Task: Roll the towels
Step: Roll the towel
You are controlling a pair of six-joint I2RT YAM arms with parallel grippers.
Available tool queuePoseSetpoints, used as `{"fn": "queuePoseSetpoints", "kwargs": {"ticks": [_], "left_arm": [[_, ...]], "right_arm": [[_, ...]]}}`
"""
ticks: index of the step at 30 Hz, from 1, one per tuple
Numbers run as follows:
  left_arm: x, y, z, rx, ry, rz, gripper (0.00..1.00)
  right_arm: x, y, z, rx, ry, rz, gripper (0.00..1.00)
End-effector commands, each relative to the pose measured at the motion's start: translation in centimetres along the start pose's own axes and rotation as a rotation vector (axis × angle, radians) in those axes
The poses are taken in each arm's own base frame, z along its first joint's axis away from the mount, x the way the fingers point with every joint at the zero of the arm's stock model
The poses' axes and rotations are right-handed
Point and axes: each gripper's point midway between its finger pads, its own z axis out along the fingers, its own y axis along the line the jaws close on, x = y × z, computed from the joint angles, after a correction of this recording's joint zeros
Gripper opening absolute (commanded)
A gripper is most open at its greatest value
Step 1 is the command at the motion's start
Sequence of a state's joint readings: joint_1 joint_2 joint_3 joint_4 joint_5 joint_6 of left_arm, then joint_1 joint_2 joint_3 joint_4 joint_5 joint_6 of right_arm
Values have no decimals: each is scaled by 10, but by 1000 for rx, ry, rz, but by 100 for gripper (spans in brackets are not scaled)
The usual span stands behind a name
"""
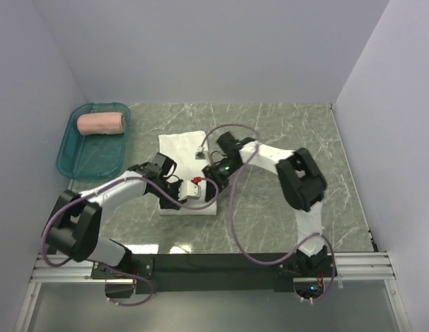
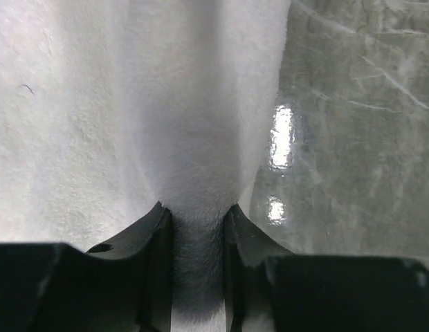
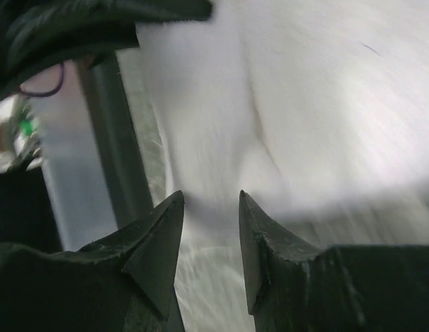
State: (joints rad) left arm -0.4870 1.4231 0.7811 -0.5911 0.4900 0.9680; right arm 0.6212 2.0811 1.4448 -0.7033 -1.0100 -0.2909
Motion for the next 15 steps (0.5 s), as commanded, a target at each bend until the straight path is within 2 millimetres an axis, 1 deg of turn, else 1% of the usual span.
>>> {"fn": "queuePoseSetpoints", "kwargs": {"ticks": [1,2,3,4,5,6,7,8,9,10,11,12,13,14,15], "left_arm": [[53,-60,-2,293,180,-212,5],[56,-60,-1,331,183,-261,5],[57,-57,-1,349,185,-273,6],[52,-51,-6,368,188,-291,6],[57,-49,-3,401,197,-325,6],[56,-45,-3,413,198,-333,7],[50,-33,-4,403,189,-330,7],[51,-32,-6,420,192,-355,7],[52,-30,-2,447,195,-371,7],[47,-18,-2,434,188,-366,9],[51,-23,0,480,209,-394,9],[47,-14,1,480,201,-385,10],[51,-17,4,522,218,-412,10],[51,-14,6,523,216,-413,10],[49,-9,7,524,212,-411,10]], "right_arm": [[-30,-13,-80,274,-206,-51,45],[-31,-16,-91,325,-226,-62,45],[-28,-17,-99,350,-244,-75,45],[-33,-6,-114,383,-280,-117,45],[-31,-8,-124,428,-292,-129,45],[-23,-6,-126,447,-282,-159,44],[-24,5,-136,479,-301,-205,44],[-21,7,-142,511,-306,-228,43],[-13,8,-142,528,-295,-251,42],[-13,19,-151,552,-318,-292,40],[-11,24,-151,562,-318,-315,38],[-3,24,-149,584,-310,-335,35],[0,39,-145,586,-323,-391,34],[-3,45,-152,610,-344,-412,34],[3,54,-140,610,-316,-455,33]]}}
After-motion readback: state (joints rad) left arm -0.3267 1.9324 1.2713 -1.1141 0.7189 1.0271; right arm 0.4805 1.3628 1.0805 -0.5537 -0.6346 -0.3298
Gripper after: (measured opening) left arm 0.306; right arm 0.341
